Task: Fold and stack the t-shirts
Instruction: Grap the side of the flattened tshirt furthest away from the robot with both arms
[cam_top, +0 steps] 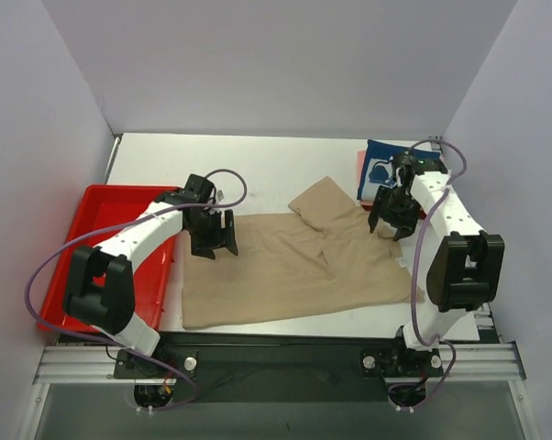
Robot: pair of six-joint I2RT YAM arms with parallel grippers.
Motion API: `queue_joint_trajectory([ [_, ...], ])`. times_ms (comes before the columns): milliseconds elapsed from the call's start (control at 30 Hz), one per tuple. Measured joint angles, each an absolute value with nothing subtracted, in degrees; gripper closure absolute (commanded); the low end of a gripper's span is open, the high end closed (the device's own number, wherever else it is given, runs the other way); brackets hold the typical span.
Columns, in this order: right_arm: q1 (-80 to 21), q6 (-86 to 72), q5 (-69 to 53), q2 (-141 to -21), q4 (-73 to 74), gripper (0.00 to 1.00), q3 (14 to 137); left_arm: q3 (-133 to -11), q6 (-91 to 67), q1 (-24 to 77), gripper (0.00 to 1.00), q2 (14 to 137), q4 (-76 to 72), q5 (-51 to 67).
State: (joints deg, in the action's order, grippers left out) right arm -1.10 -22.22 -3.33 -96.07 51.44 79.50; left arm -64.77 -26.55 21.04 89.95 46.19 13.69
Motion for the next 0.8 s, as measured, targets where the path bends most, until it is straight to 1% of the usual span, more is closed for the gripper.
queue_joint_trajectory([
  [167,-3.9,-23.3,-8.4,-103.4,45.9,0.42,78.9,-64.7,-26.6,21.0,0.21,94.8,44.1,13.9],
  [333,-4.5,-24.0,-9.7,-107.7,41.7,0.44,73.0,-63.4,-26.5,21.0,0.21,97.9,42.6,13.5],
  [533,-4.6,-25.6,-8.7,-107.3,42.1,0.44,66.2,-63.0,-26.0,21.0,0.21,101.0,42.3,11.0],
  [800,-4.6,-29.5,-8.4,-102.6,42.9,0.44,59.0,-61.6,-26.1,21.0,0.21,99.9,41.4,10.7],
])
